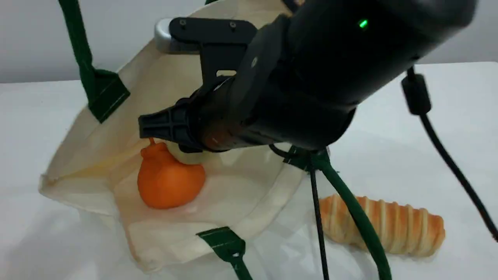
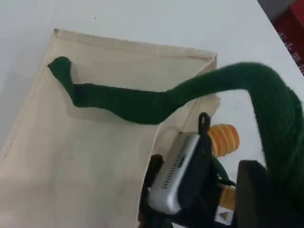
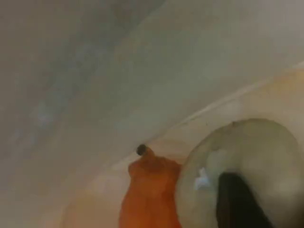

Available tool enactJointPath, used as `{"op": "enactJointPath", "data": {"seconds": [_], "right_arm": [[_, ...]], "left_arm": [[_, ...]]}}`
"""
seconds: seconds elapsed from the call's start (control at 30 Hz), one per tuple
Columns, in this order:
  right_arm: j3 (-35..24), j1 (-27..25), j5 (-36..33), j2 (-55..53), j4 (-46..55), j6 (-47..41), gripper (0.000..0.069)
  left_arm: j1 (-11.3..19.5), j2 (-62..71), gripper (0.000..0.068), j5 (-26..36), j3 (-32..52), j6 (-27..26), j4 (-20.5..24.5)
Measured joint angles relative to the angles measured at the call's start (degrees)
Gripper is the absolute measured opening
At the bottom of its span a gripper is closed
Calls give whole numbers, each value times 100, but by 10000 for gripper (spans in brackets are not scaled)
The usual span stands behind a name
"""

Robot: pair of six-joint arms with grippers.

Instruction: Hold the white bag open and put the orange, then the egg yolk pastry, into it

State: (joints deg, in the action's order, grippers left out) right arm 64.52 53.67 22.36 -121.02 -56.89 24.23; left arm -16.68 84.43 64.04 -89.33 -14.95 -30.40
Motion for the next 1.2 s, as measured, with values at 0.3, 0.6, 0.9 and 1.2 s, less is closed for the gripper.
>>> {"op": "enactJointPath", "data": {"seconds": [0.3, 0.6, 0.9, 1.2], "right_arm": [[347, 0, -189, -421, 34, 108, 185], [341, 0, -359, -415, -9, 539, 360], [330, 0, -1140, 62, -29, 1167, 523], [330, 0, -1314, 402, -29, 1428, 525]], "left_arm": [[0, 0, 66, 2, 0, 0, 15], [0, 0, 66, 2, 0, 0, 54], [0, 0, 66, -110, 0, 0, 187], [0, 0, 66, -110, 0, 0, 354]]}}
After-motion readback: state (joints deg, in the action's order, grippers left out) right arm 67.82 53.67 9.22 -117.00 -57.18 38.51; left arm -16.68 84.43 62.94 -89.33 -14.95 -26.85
